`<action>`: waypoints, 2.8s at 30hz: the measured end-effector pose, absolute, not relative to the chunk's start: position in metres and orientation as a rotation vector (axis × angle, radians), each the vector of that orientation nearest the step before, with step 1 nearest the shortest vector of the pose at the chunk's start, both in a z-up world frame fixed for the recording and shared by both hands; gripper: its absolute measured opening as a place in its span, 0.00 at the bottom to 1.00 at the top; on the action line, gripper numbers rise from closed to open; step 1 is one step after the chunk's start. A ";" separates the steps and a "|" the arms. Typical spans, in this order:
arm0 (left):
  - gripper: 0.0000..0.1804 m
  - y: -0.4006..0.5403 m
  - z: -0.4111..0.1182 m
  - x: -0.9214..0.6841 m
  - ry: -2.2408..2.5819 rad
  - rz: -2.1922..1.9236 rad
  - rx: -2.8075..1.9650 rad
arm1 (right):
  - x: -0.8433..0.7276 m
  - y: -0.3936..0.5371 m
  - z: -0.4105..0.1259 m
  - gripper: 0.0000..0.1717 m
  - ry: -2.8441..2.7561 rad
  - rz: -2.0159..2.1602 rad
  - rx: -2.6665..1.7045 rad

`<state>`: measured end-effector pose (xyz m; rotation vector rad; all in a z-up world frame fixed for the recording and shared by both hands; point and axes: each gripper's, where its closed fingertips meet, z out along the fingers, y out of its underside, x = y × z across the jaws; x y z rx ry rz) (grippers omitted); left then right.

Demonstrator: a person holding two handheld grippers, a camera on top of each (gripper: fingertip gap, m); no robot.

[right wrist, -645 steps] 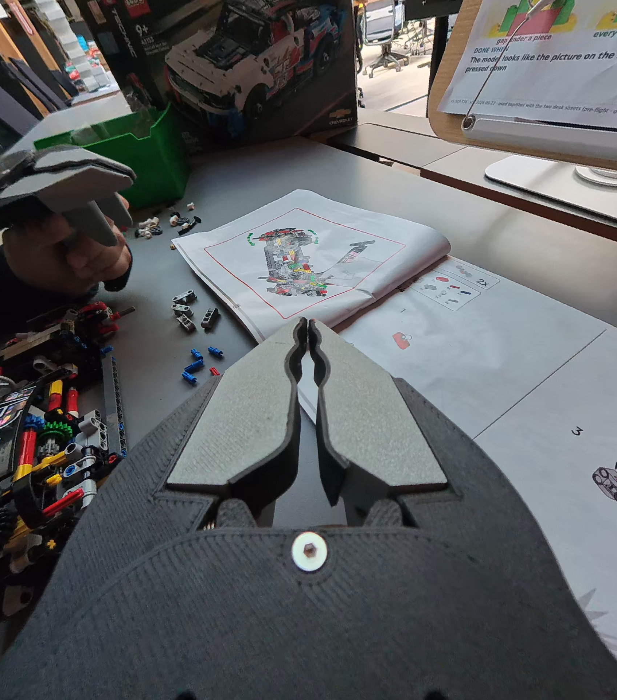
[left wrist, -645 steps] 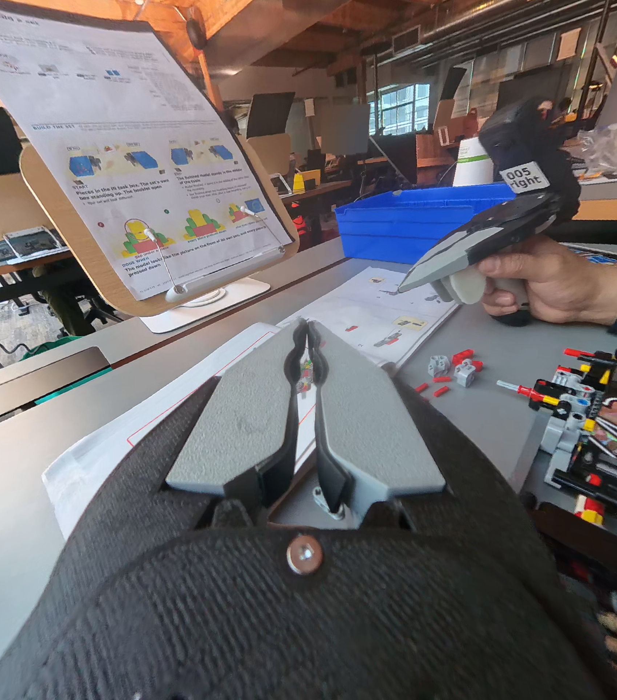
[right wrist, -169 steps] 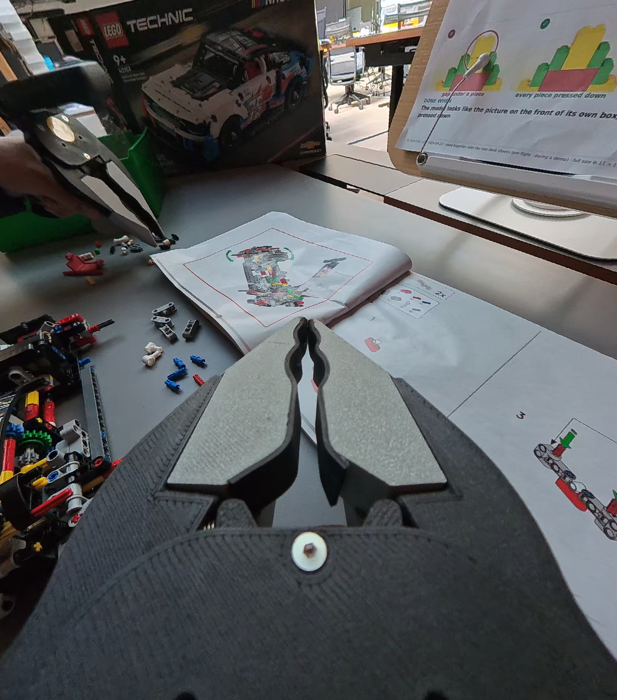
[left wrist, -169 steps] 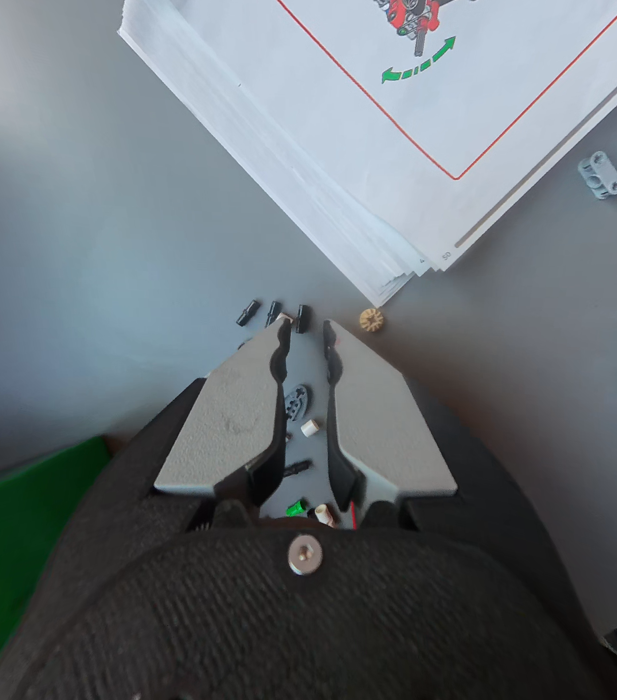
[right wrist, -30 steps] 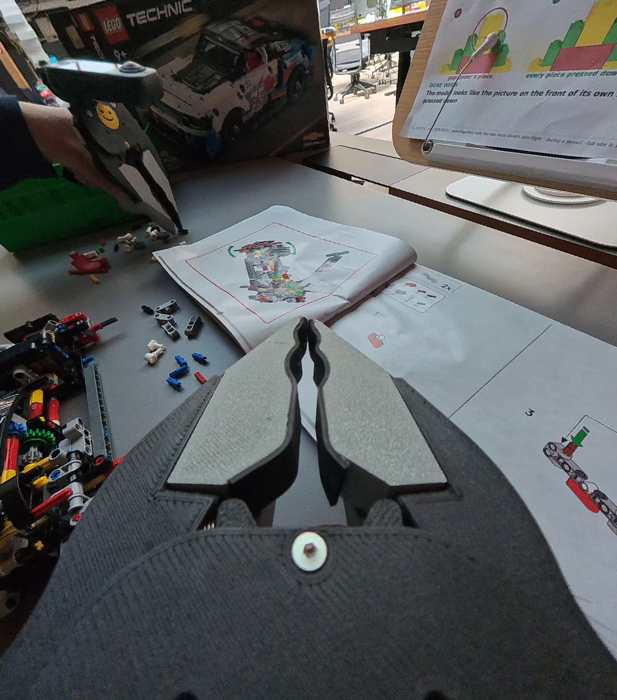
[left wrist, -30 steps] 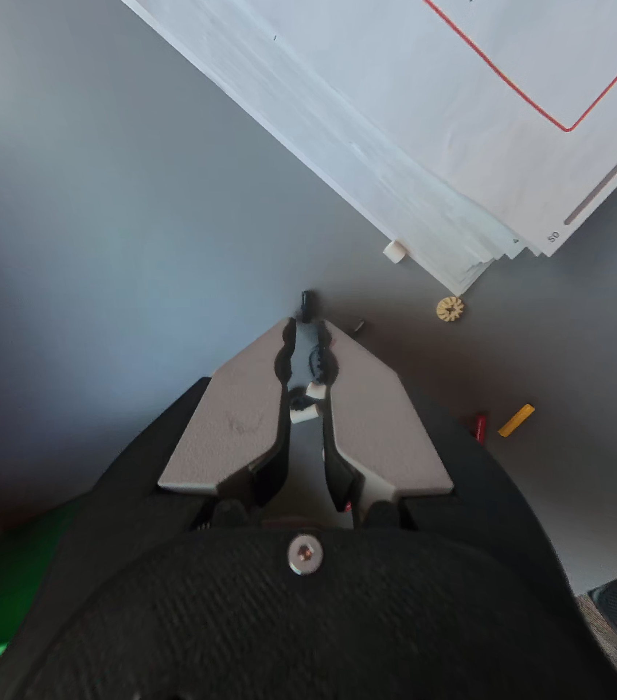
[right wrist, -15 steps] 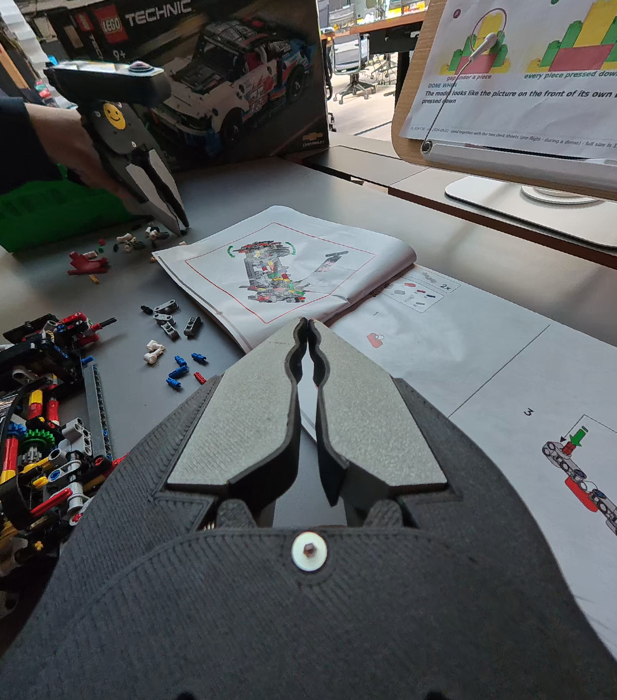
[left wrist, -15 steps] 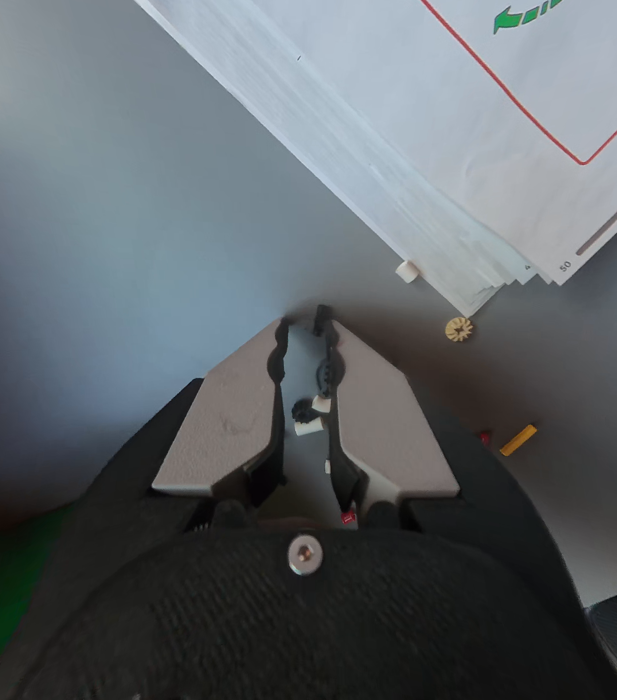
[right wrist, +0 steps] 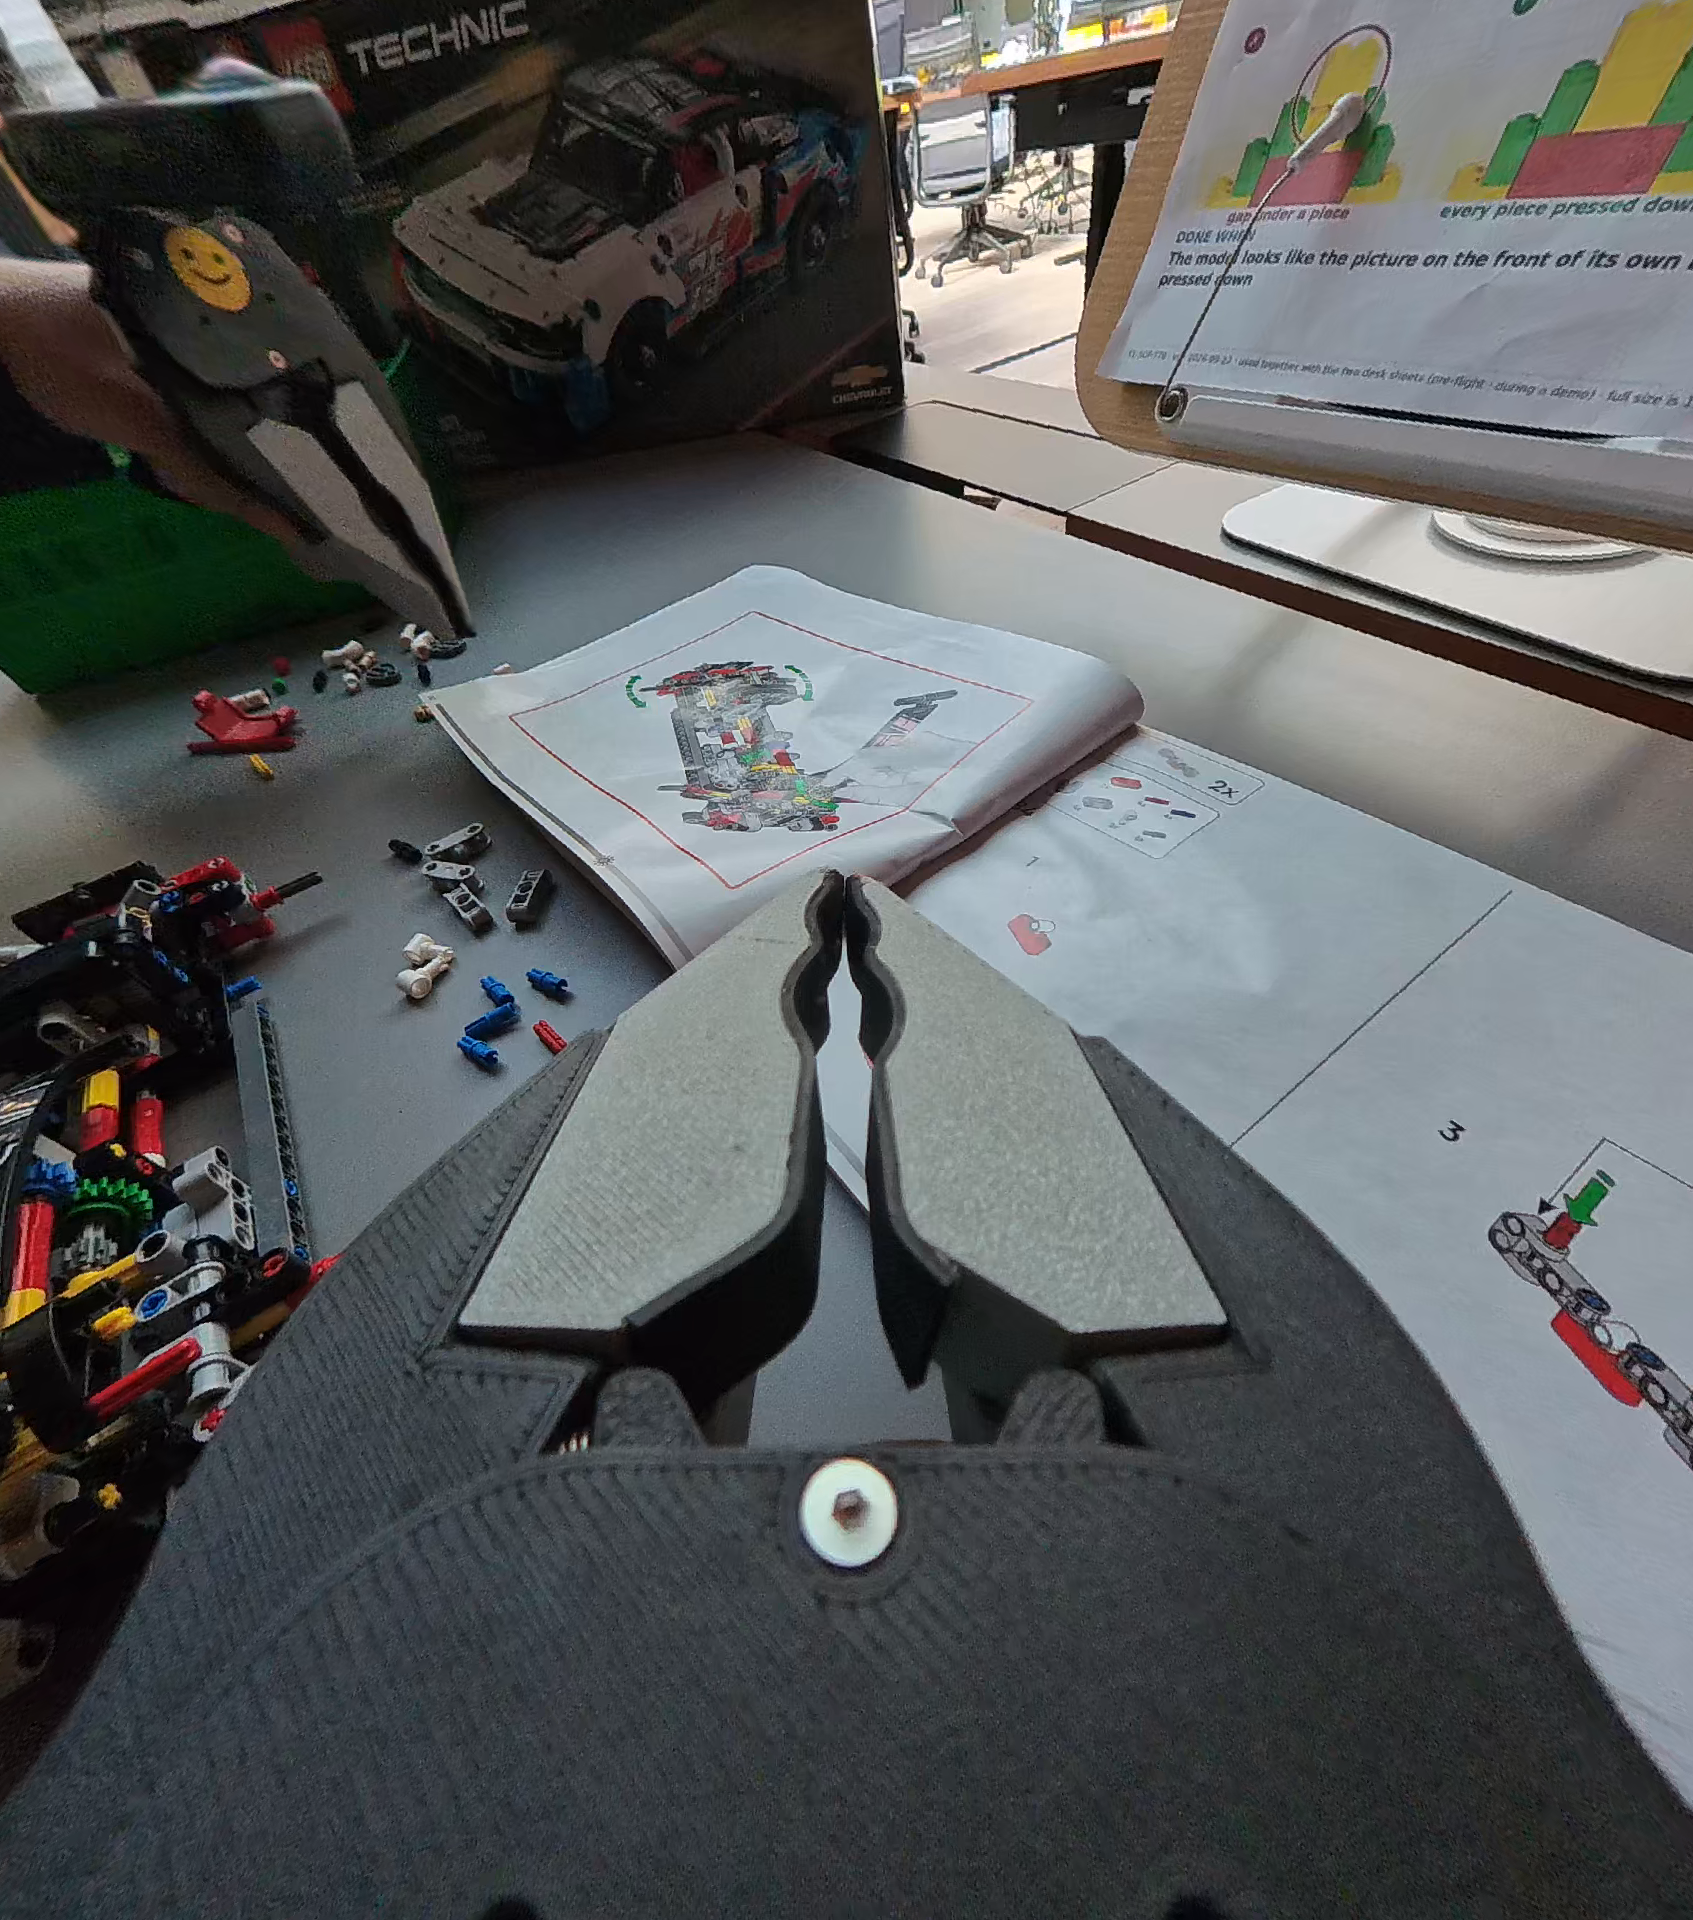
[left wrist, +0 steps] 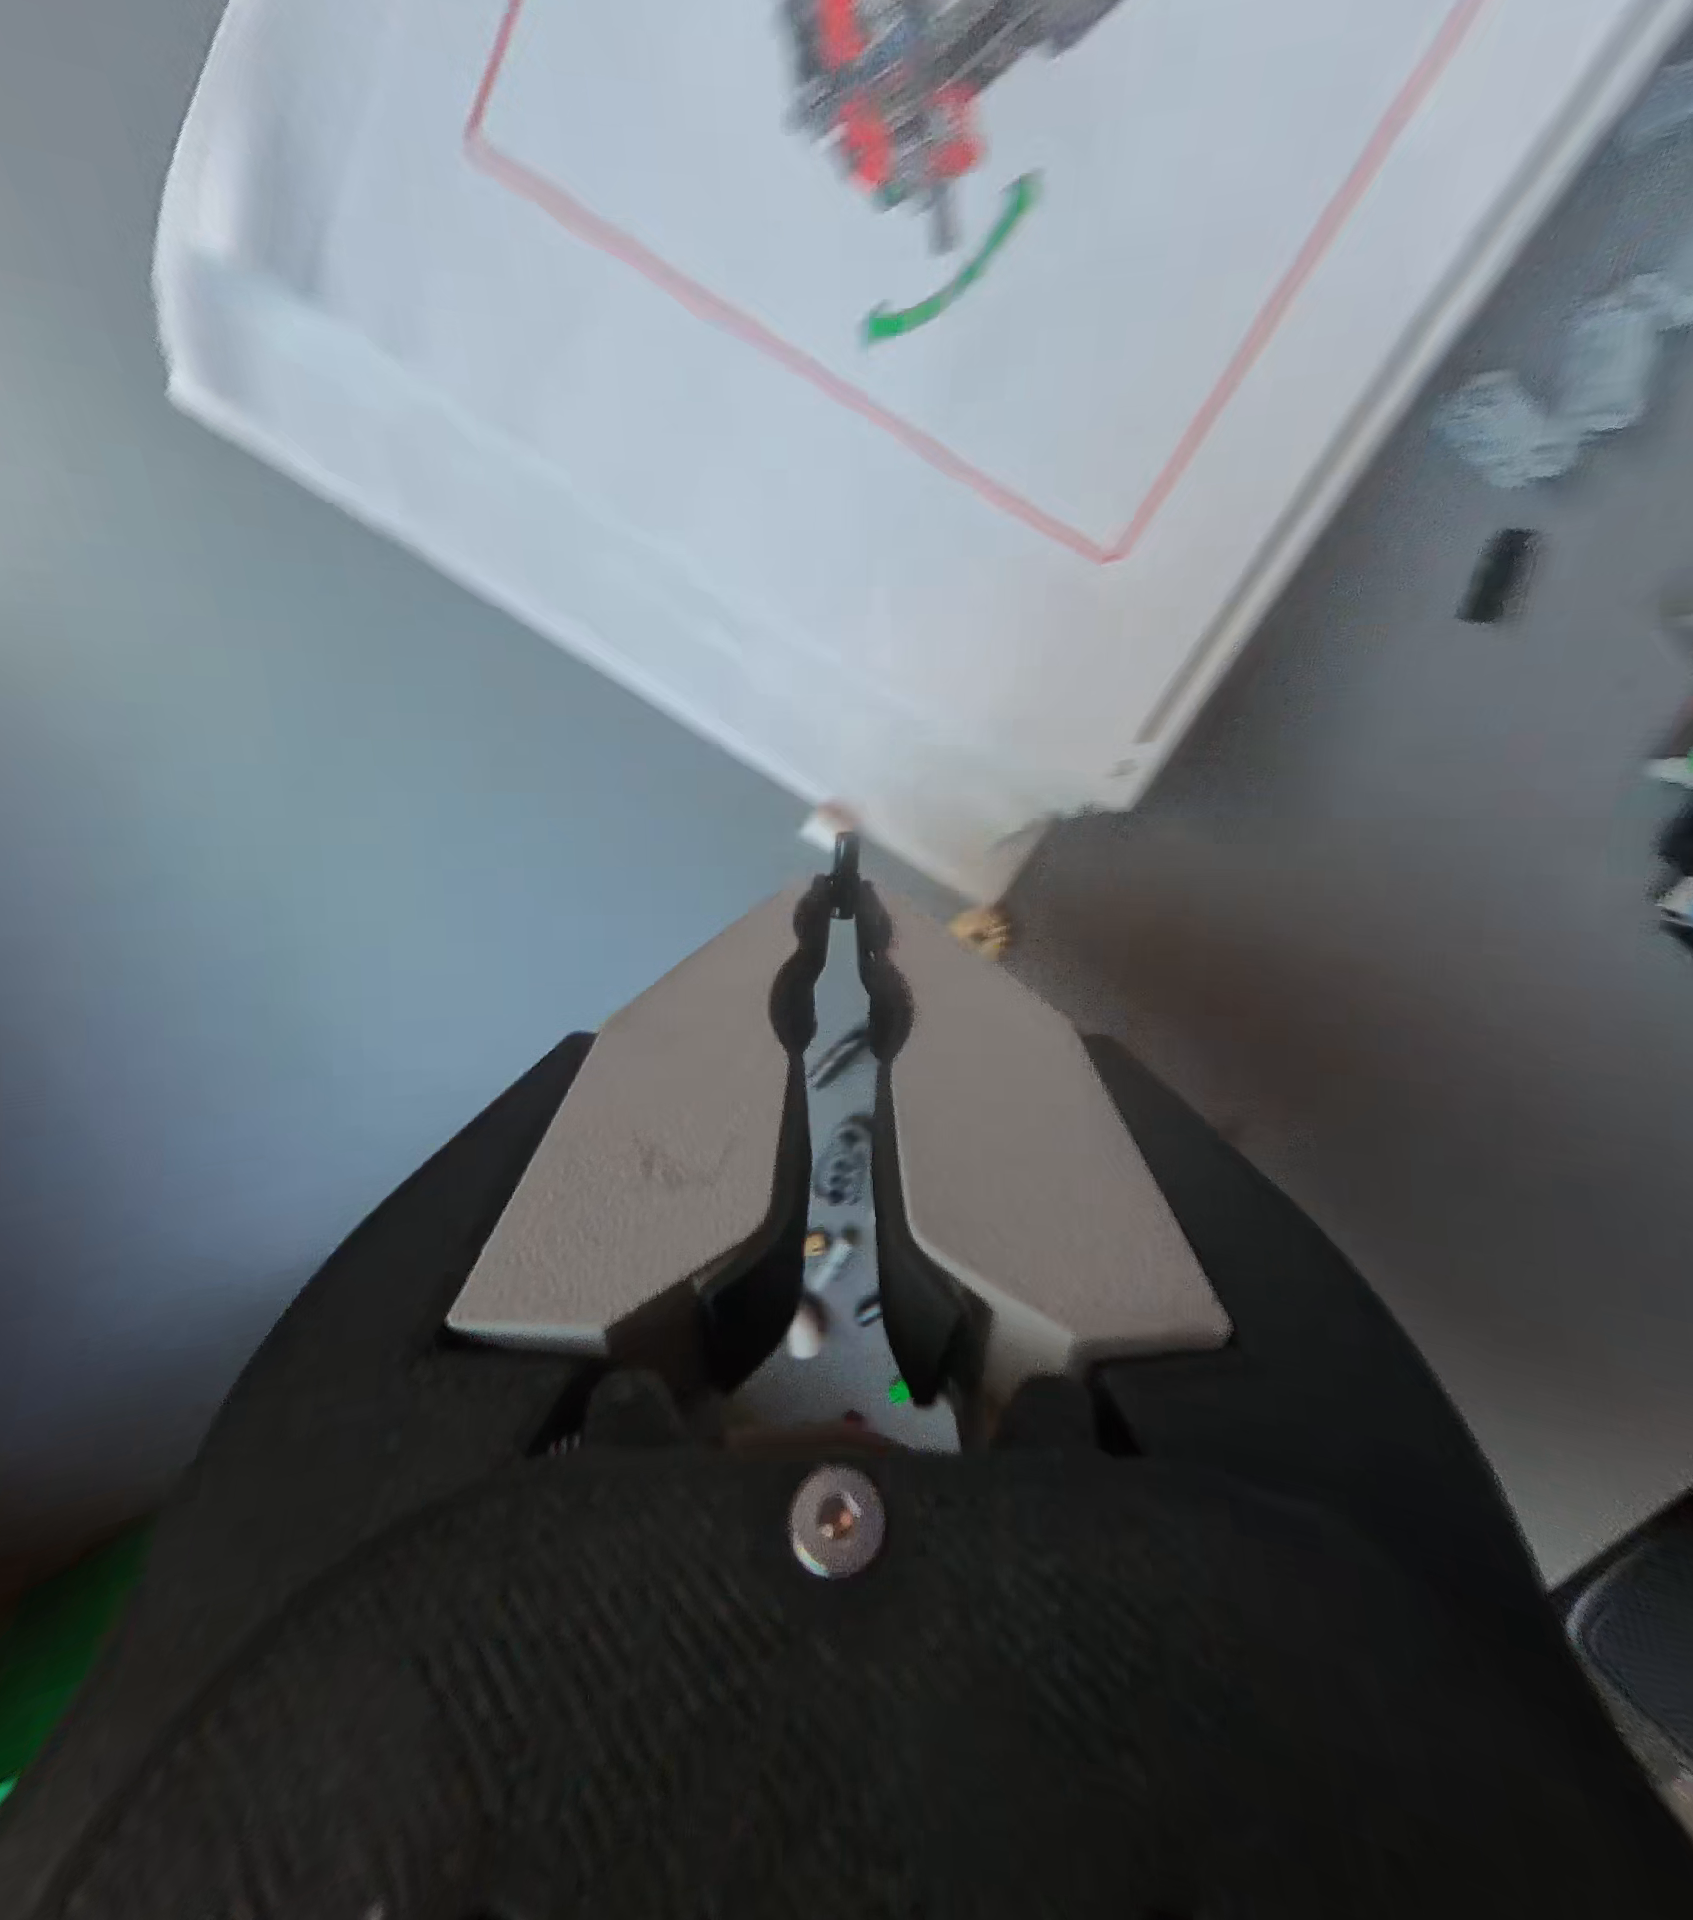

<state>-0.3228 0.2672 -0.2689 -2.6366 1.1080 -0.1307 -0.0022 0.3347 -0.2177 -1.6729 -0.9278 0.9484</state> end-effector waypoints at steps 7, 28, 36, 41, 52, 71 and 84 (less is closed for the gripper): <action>0.01 0.224 -0.278 -0.238 1.453 -0.135 -2.493 | -0.004 0.334 -0.219 0.00 -0.939 0.942 -1.674; 0.05 0.250 -0.263 -0.342 1.252 0.184 -2.654 | -0.004 0.332 -0.216 0.00 -0.939 0.945 -1.664; 0.11 0.237 -0.283 -0.353 1.417 0.054 -2.606 | -0.002 0.333 -0.216 0.00 -0.930 0.948 -1.668; 0.09 0.241 -0.291 -0.361 1.518 0.126 -2.561 | -0.004 0.333 -0.218 0.00 -0.940 0.942 -1.671; 0.01 0.214 -0.274 -0.296 1.580 -0.253 -2.433 | -0.004 0.334 -0.218 0.00 -0.935 0.948 -1.674; 0.07 0.224 -0.261 -0.272 1.571 -0.118 -2.369 | -0.004 0.332 -0.218 0.00 -0.944 0.944 -1.671; 0.09 0.244 -0.256 -0.439 0.414 0.273 -2.773 | -0.004 0.332 -0.219 0.00 -0.938 0.946 -1.678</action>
